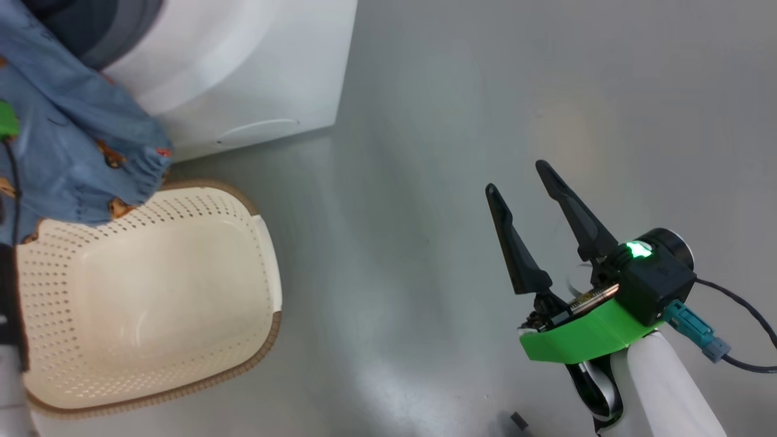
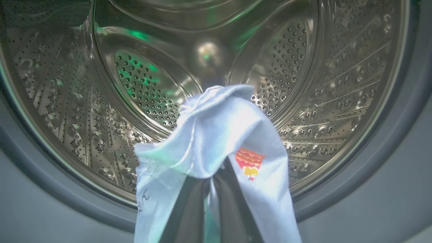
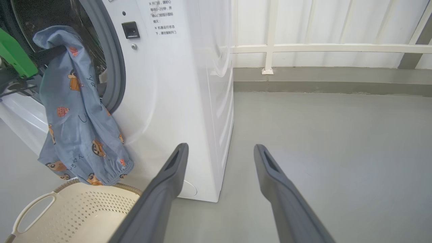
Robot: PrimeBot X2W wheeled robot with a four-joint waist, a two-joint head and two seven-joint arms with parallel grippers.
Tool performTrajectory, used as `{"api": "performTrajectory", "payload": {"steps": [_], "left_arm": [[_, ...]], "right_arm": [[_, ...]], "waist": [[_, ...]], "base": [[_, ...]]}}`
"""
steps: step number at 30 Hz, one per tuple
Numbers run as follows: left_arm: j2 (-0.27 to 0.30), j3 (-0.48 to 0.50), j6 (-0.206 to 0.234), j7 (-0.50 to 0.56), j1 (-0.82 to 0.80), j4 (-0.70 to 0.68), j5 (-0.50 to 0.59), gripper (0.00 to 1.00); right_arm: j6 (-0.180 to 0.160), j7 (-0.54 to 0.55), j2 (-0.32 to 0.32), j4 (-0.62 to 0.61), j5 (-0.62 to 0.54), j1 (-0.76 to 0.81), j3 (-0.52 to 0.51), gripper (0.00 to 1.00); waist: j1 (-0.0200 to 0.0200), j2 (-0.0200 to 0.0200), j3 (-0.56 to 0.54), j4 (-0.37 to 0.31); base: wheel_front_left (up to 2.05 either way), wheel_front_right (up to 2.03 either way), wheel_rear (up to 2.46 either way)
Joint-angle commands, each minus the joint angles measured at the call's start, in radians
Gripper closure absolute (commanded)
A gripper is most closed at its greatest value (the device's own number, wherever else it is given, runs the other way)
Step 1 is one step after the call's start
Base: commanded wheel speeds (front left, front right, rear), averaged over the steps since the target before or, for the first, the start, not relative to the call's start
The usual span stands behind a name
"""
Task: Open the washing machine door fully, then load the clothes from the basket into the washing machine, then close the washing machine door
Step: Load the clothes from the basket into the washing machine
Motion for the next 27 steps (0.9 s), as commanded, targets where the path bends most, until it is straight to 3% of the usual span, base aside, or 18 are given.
{"api": "performTrajectory", "payload": {"steps": [1, 27], "left_arm": [[0.057, 0.025, -0.004, -0.006, -0.027, -0.014, 0.013, 1.00], [0.176, 0.031, -0.029, -0.006, -0.393, 0.163, 0.090, 1.00]], "right_arm": [[0.002, -0.005, 0.007, -0.029, -0.010, -0.007, 0.025, 0.00], [0.002, -0.005, 0.008, -0.044, -0.011, -0.031, 0.088, 0.00]], "waist": [[0.0000, 0.0000, 0.027, -0.013], [0.0000, 0.0000, 0.186, -0.082]], "base": [[0.00, 0.00, 0.00], [0.00, 0.00, 0.00]]}}
